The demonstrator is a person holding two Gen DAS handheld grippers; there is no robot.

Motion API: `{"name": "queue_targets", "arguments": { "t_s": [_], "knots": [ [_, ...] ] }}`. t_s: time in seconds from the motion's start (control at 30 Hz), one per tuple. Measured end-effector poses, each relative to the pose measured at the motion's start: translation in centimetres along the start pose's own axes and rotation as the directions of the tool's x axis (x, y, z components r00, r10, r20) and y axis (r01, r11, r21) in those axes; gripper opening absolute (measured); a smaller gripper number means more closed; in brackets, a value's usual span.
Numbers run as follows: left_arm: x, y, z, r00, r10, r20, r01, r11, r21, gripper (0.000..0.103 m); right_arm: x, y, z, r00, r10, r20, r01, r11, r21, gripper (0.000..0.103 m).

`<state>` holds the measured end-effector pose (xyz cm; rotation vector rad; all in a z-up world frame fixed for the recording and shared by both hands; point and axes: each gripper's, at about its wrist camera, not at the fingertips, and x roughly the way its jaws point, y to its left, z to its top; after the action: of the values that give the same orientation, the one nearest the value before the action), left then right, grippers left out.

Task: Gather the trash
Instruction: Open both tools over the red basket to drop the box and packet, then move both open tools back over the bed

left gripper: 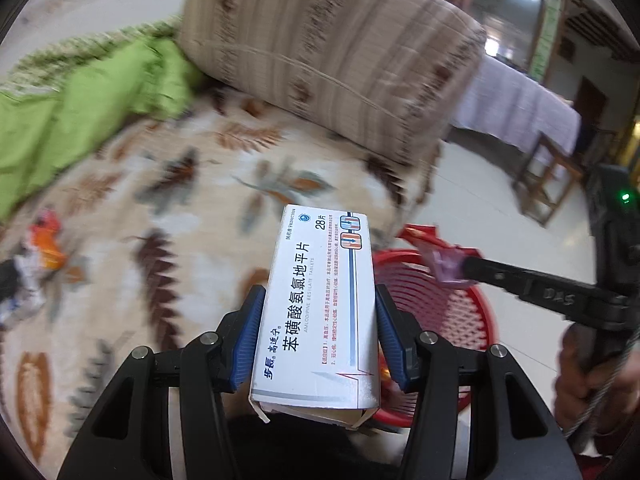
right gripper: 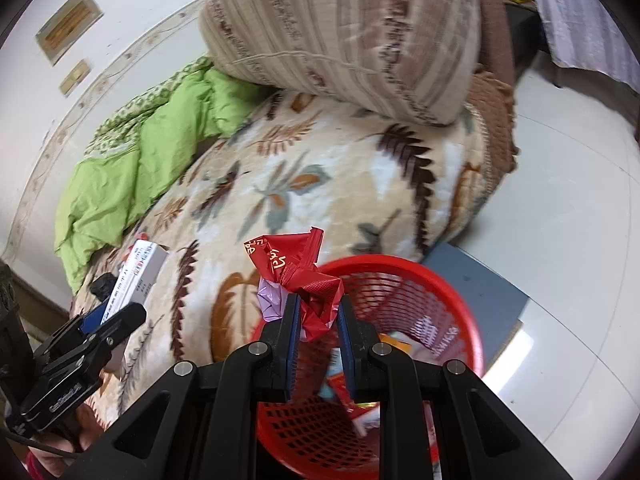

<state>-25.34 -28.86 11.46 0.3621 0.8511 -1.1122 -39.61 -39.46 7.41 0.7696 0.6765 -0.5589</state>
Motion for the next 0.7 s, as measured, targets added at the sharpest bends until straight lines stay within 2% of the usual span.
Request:
{"name": "queue_targets", "arguments": {
  "t_s": [0.1,0.13,0.2,0.3,0.47,0.7],
  "knots": [
    [1.5,-1.5,-0.1,0.994,-0.086,-0.066,0.087,0.996,0.008,0.053,-0.3,-1.4,-0.3,1.0,-0.023,-0.01,0.023,0.999,0.028,0.021],
    [1.9,-1.8,-0.2,0.993,-0.09,-0.077,0.091,0.996,0.007,0.057,-0.4,-1.8,-0.3,0.999,-0.033,-0.012,0.033,0.999,0.04,0.021],
    [2.4,-2.2,-0.3,0.991,-0.097,-0.097,0.098,0.995,0.005,0.065,-0.5,-2.7,-0.5,0.999,-0.051,-0.015,0.052,0.997,0.063,0.033],
    [2.1,-2.2,-0.4,0.991,-0.104,-0.087,0.104,0.995,-0.008,0.067,-0.9,-3.2,-0.5,0.998,-0.06,-0.006,0.06,0.996,0.068,0.039],
    [0.5,-0.8,-0.2,0.998,-0.056,-0.038,0.055,0.998,-0.019,0.068,-1.2,-2.2,0.1,0.998,-0.054,0.026,0.052,0.998,0.042,0.042],
    [-1.7,3.9,-1.1,0.999,0.053,0.003,-0.052,0.994,-0.1,0.069,0.8,2.7,0.6,0.999,0.049,0.002,-0.048,0.997,-0.053,0.044]
  ]
}}
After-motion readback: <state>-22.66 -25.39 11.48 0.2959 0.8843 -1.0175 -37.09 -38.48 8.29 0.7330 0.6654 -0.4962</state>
